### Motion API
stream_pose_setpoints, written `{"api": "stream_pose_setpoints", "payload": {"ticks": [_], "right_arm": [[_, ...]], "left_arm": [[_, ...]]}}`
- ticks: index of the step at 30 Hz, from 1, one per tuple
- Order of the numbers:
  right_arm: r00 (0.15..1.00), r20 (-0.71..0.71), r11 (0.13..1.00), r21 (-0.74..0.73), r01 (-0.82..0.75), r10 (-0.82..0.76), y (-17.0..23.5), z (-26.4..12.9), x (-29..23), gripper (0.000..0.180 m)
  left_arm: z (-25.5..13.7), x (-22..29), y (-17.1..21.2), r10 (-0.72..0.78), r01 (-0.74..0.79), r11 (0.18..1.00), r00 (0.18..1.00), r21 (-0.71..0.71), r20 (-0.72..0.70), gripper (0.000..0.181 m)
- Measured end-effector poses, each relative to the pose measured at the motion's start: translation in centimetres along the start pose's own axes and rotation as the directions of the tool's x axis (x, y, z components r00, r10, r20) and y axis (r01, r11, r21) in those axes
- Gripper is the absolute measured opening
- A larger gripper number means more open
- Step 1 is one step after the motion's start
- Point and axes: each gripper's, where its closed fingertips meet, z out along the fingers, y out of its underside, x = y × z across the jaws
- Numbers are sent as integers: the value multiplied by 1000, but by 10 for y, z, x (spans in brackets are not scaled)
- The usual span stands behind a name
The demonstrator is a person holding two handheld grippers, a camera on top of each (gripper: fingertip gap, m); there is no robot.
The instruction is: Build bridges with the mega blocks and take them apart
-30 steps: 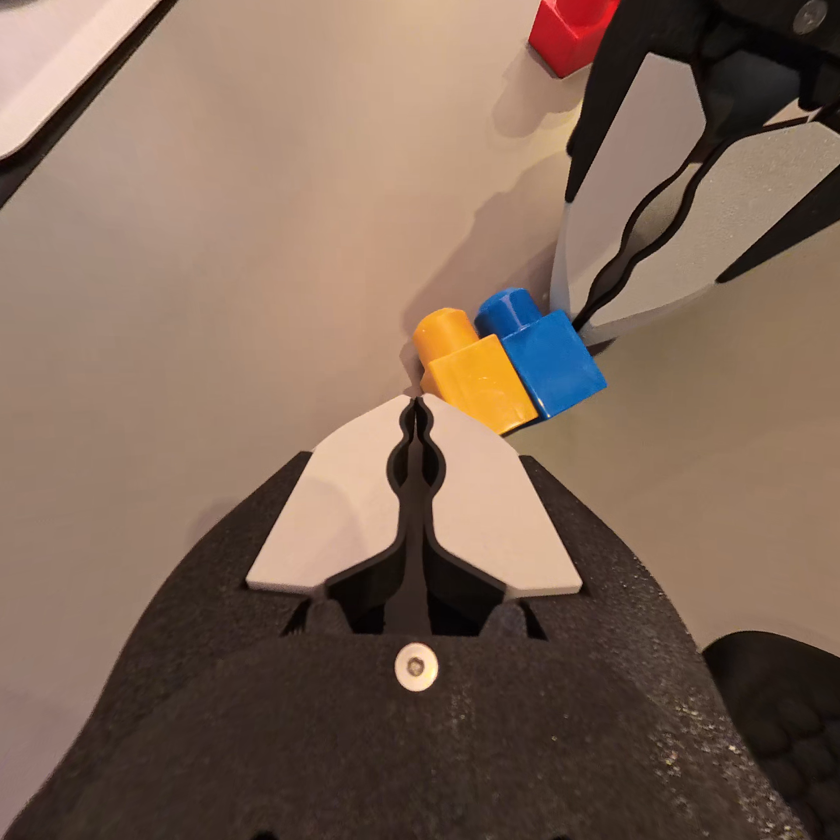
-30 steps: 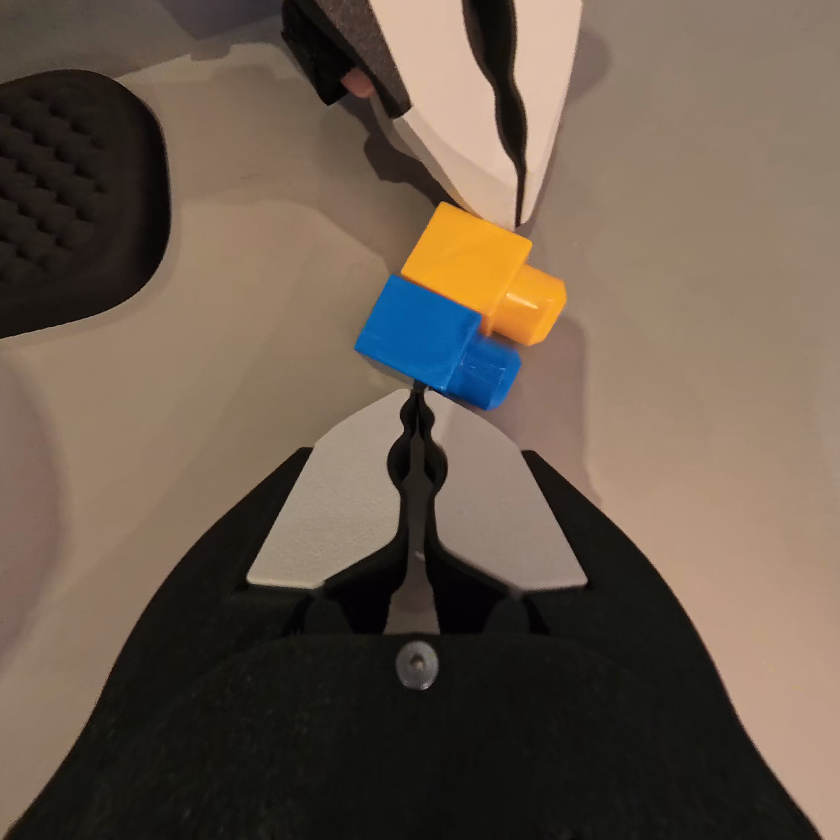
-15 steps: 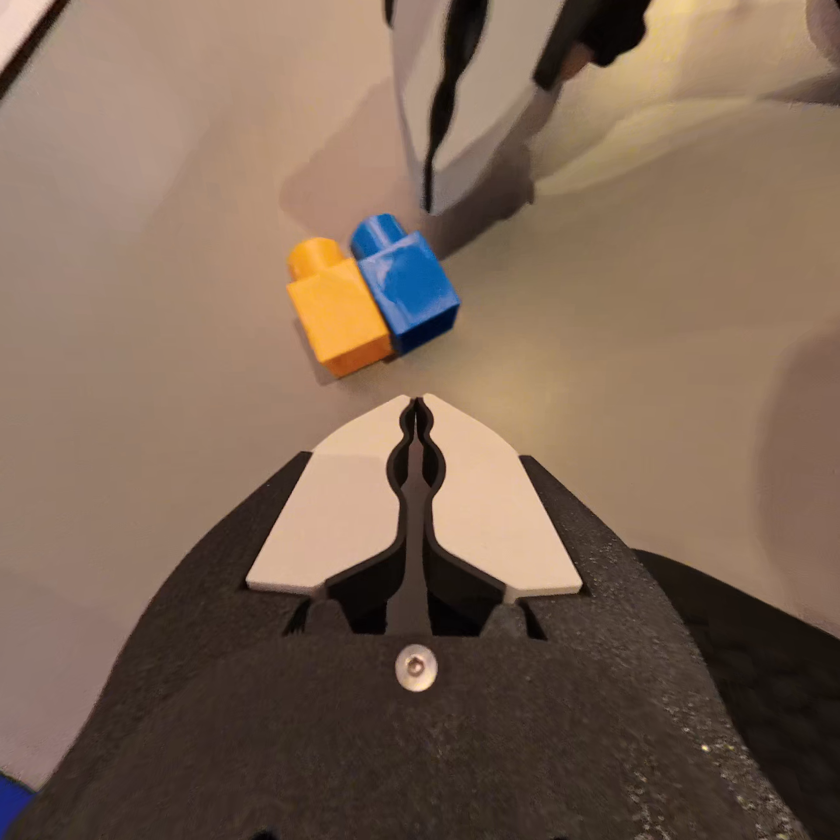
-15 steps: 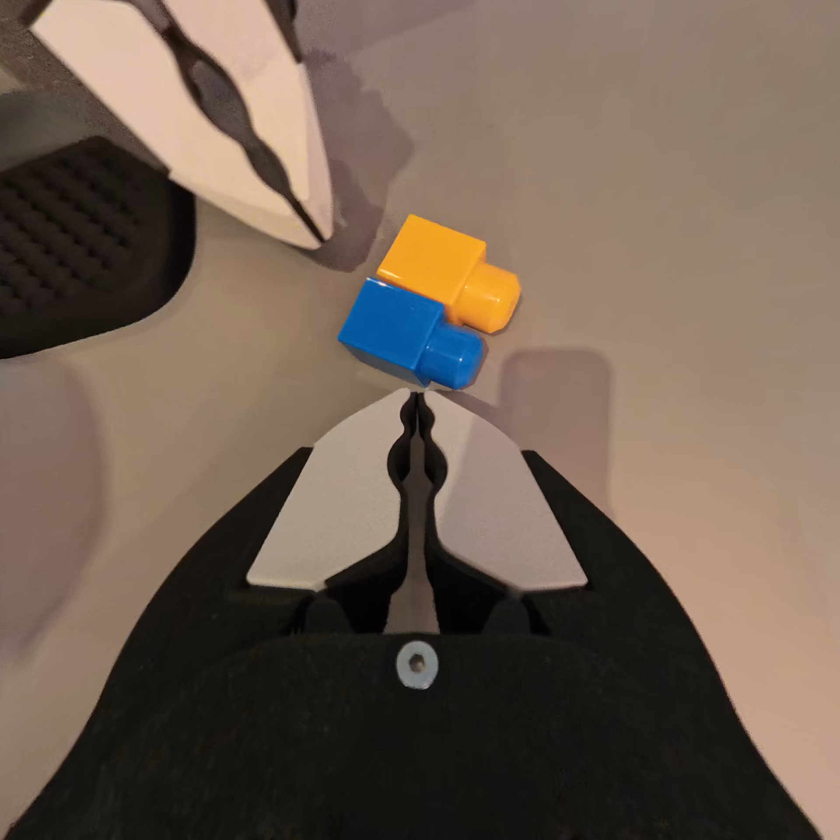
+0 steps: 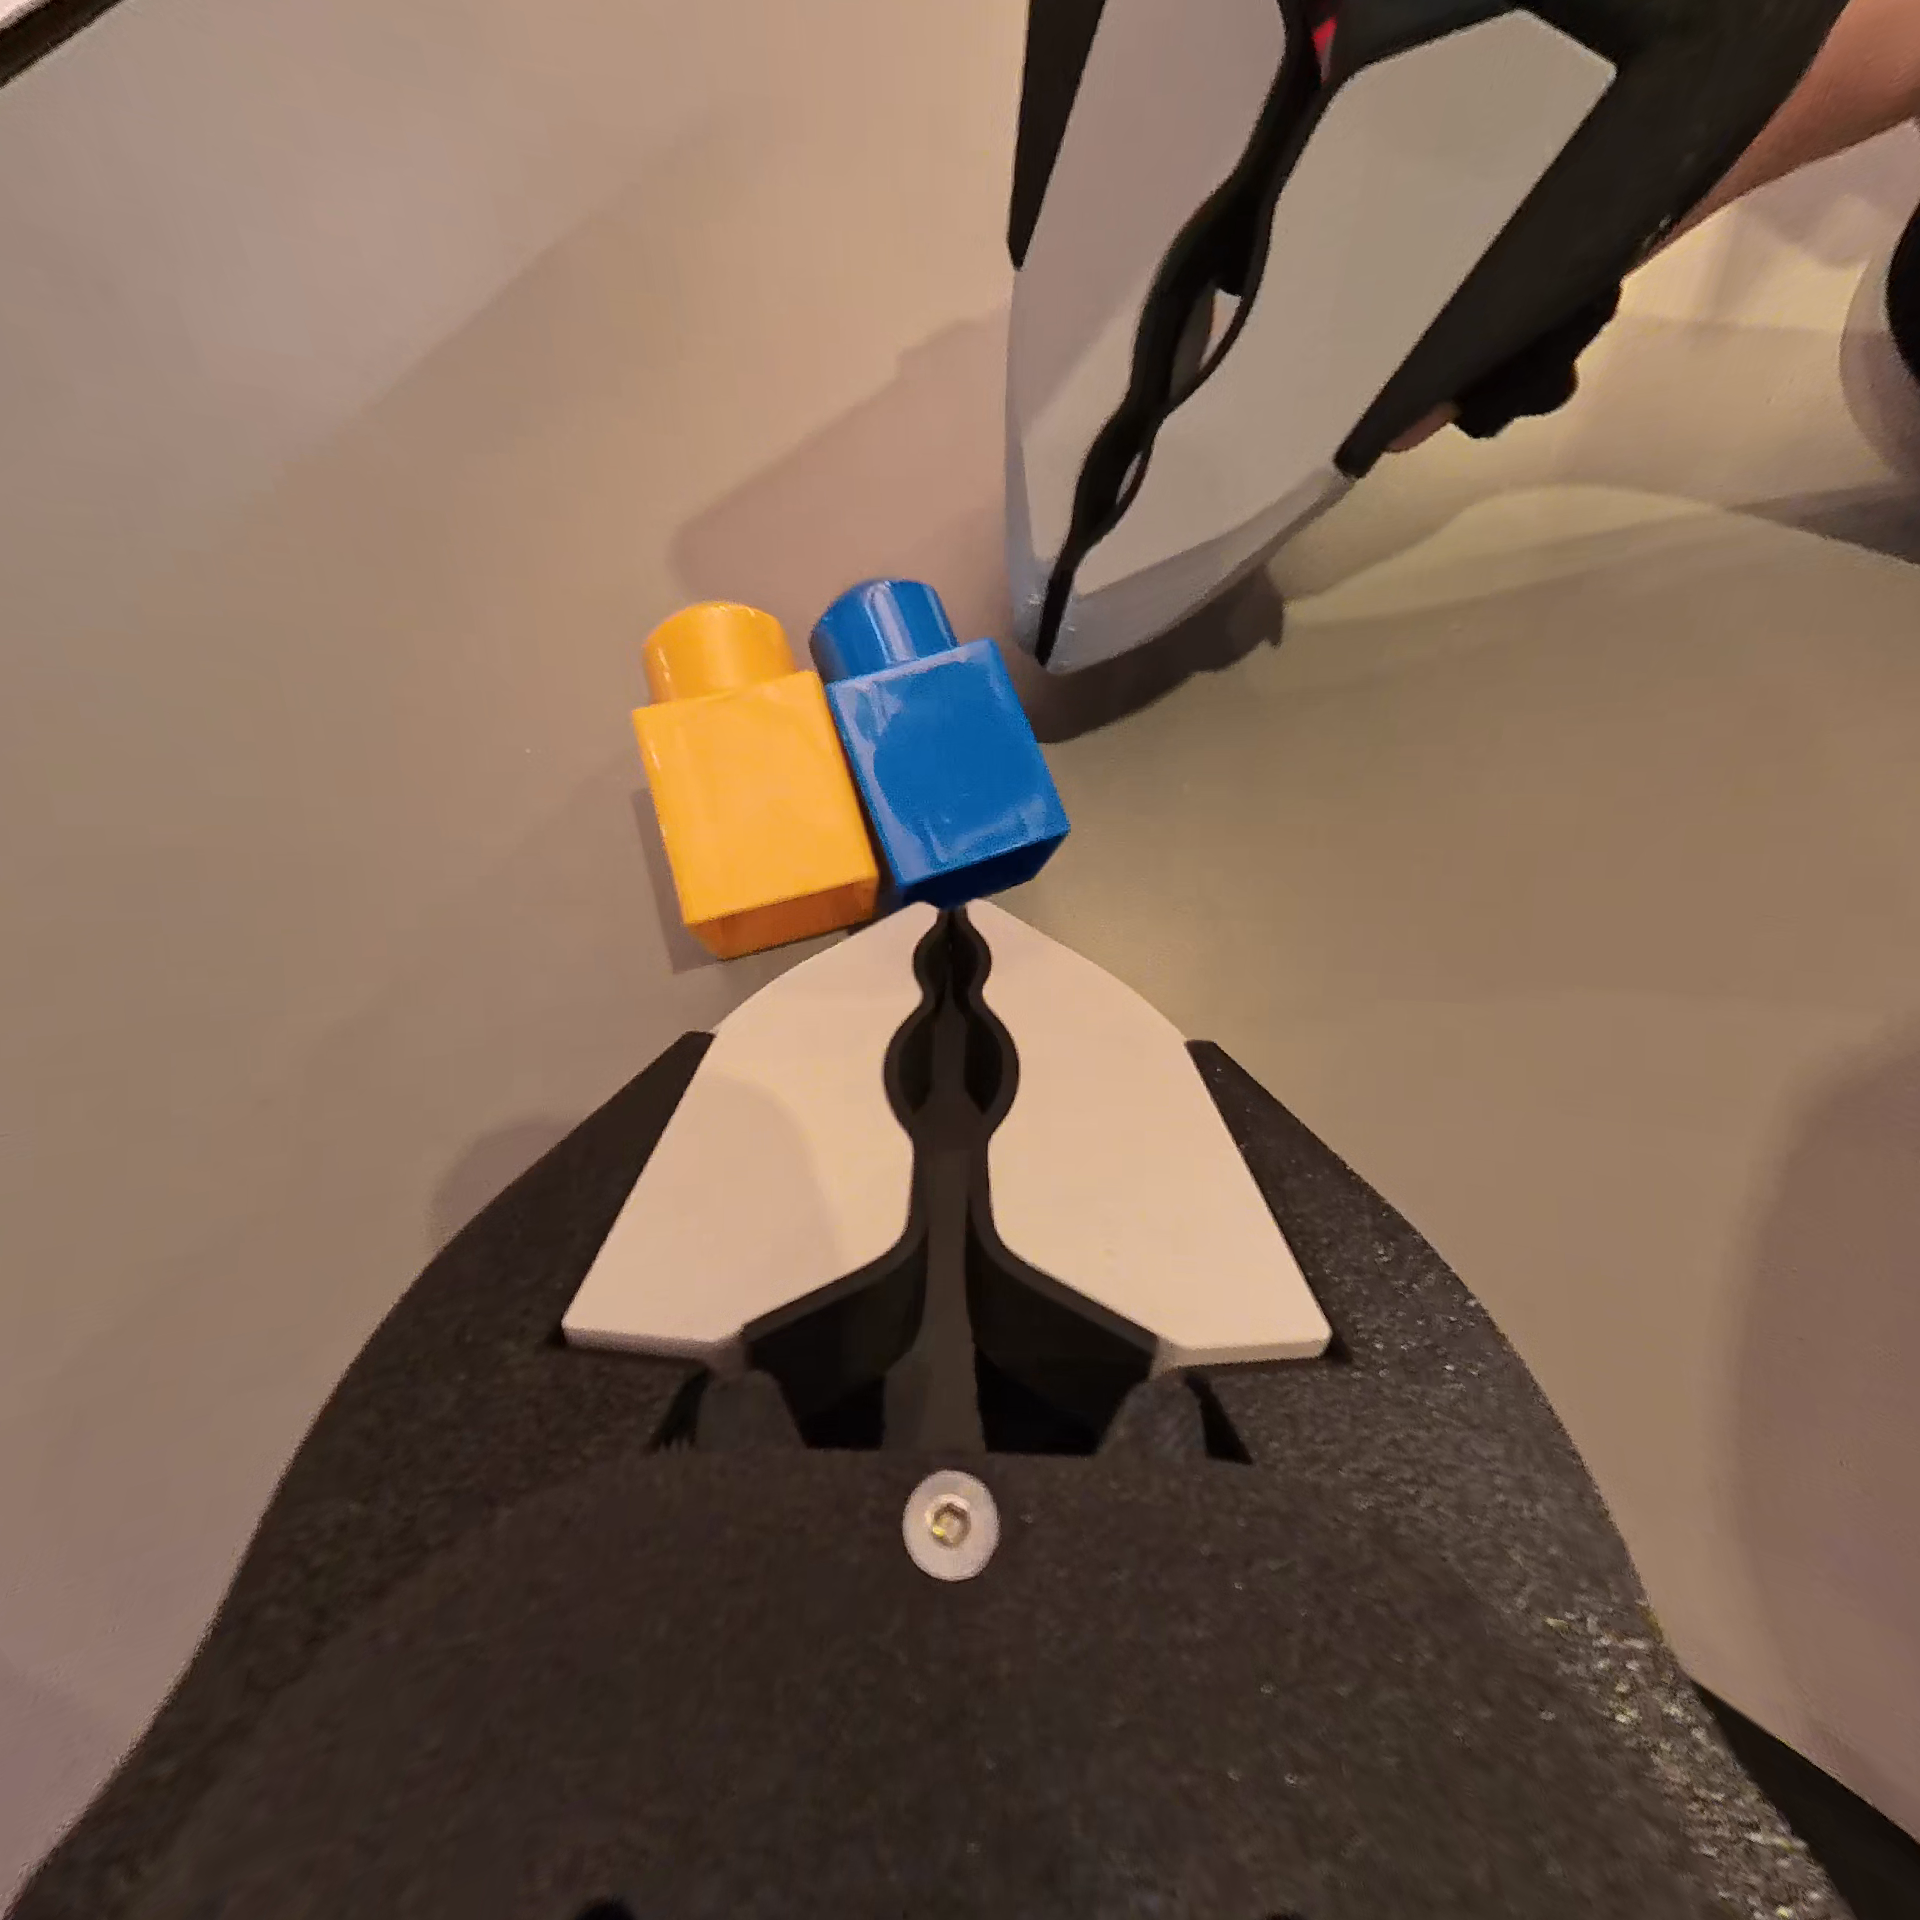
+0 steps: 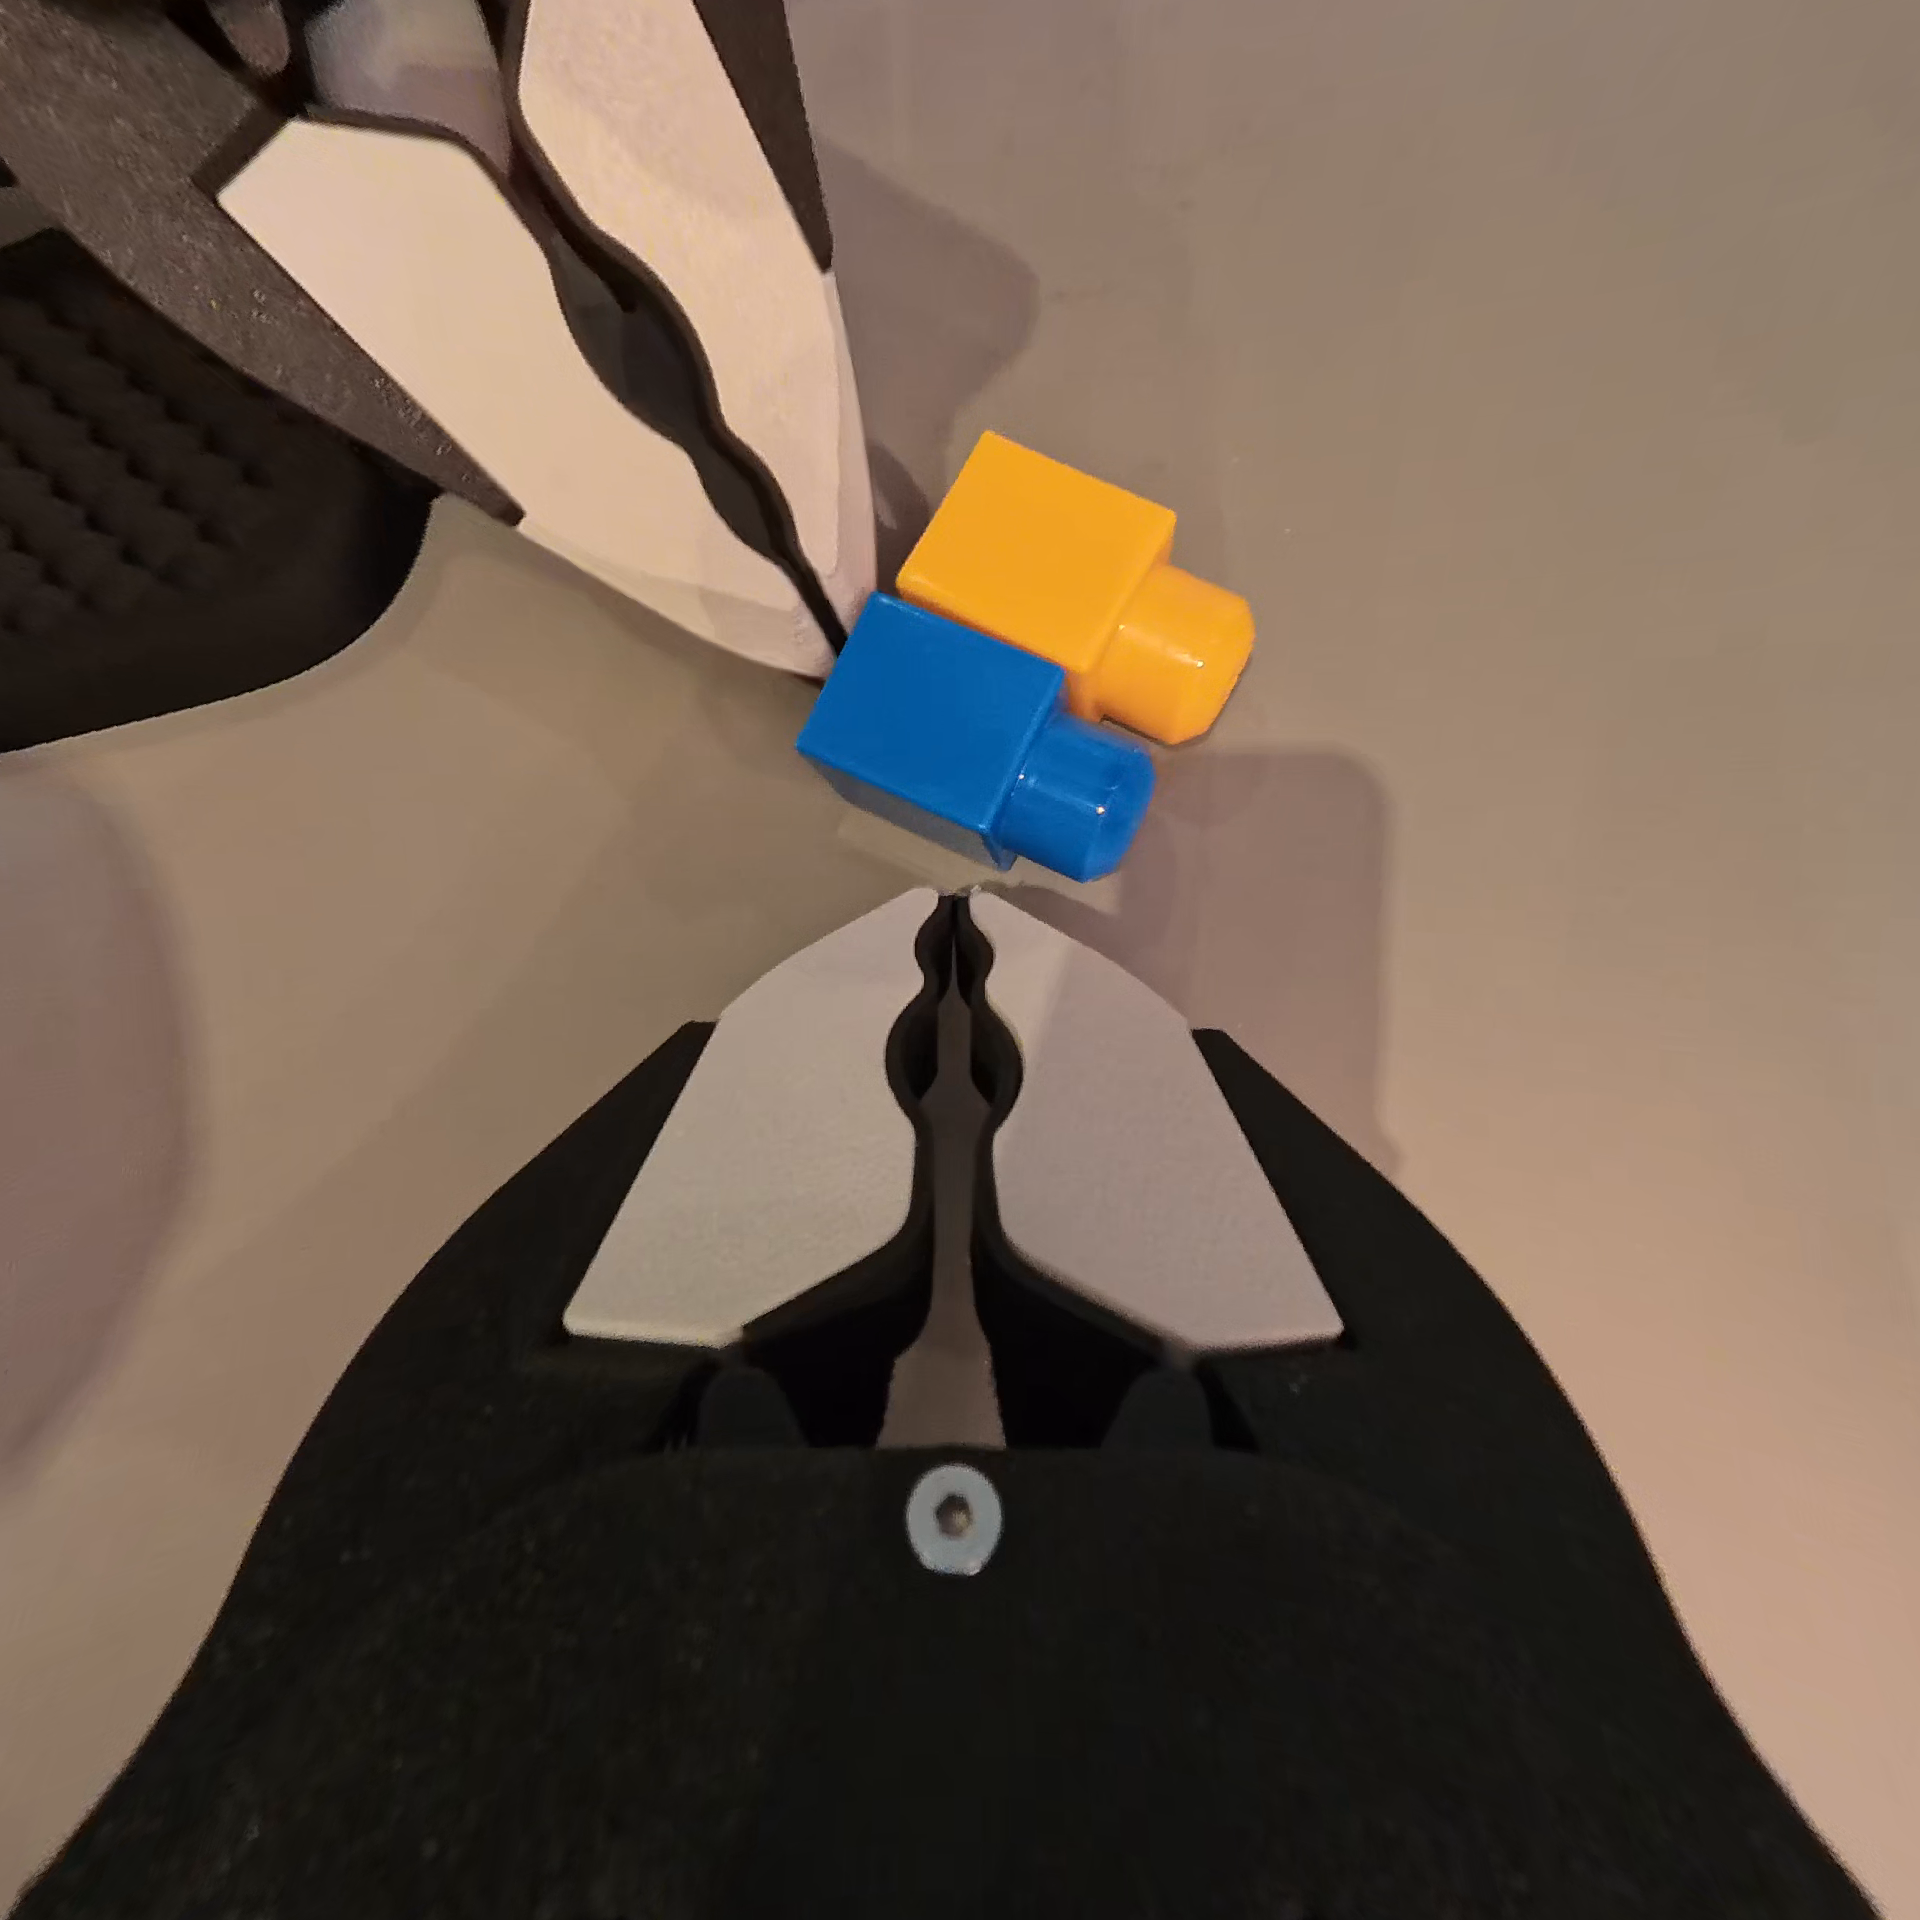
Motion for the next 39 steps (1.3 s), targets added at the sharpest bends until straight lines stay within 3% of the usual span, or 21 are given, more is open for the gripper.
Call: {"api": "stream_pose_setpoints", "payload": {"ticks": [30,36,39], "right_arm": [[999,7,999,-9,37,-37,-1,8,-8,0],[999,-1,999,5,47,-47,-3,7,-6,0],[999,6,999,-3,51,-51,-1,6,-7,0]], "left_arm": [[5,-3,3,-41,42,999,999,18,-17,0],[-19,10,-3,-89,93,994,994,66,-63,2],[-41,7,-14,-116,120,980,993,158,-34,19]]}}
